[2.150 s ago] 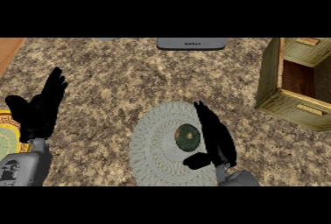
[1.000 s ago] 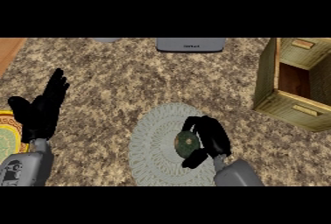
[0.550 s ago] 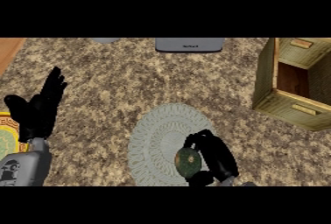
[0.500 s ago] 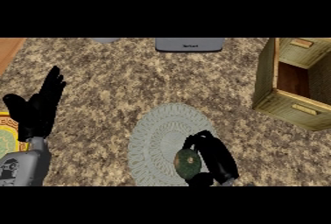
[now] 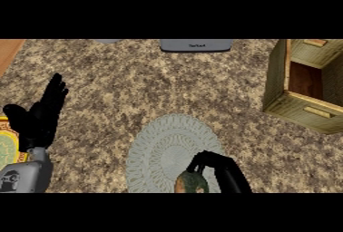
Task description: Pick the squash from the placemat and place it in the basket
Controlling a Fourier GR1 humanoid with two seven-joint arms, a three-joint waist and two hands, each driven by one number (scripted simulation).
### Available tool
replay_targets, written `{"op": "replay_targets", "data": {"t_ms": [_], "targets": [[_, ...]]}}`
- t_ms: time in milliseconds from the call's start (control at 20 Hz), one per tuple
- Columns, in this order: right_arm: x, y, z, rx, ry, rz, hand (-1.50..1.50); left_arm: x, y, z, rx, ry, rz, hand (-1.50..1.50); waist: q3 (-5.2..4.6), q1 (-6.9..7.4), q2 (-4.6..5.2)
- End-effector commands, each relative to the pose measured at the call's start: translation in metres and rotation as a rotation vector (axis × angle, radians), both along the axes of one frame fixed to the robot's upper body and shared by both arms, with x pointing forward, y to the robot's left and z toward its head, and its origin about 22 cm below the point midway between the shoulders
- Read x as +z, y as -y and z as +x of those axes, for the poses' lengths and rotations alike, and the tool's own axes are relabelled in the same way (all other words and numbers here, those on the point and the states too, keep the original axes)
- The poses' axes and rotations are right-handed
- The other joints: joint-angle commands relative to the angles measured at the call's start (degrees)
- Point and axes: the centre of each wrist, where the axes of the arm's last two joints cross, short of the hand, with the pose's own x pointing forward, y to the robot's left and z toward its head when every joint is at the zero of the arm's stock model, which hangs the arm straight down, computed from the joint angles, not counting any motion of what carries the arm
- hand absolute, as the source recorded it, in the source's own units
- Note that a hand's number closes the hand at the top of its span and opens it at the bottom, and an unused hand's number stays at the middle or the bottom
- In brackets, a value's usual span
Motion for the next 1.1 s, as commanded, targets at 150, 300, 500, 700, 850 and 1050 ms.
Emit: {"op": "replay_targets", "data": {"t_ms": [150,300,500,700,850,1050], "targets": [[0.089,0.02,-0.039,-0.083,0.133,0.165,1.5,0.003,0.009,0.011,0.008,-0.004,0.01,0.0,0.02,-0.46,0.09],[0.119,0.029,-0.033,-0.148,0.203,0.115,1.5,-0.001,0.006,0.005,-0.003,-0.001,0.008,0.0,0.03,0.38,0.2],[0.17,0.029,-0.039,-0.228,0.208,0.084,1.5,-0.001,0.015,0.003,-0.014,0.005,-0.003,0.0,-0.05,0.79,0.18],[0.19,0.033,-0.022,-0.295,0.2,0.173,1.5,-0.004,0.001,0.011,-0.009,-0.008,0.017,0.0,-0.03,0.56,0.29],[0.203,0.027,0.018,-0.367,0.217,0.225,1.5,0.01,0.007,0.01,-0.017,-0.005,-0.01,0.0,0.03,1.1,0.32],[0.24,0.033,0.057,-0.453,0.247,0.182,1.5,-0.012,0.011,0.005,-0.014,0.007,0.002,0.0,0.01,1.26,0.4]]}}
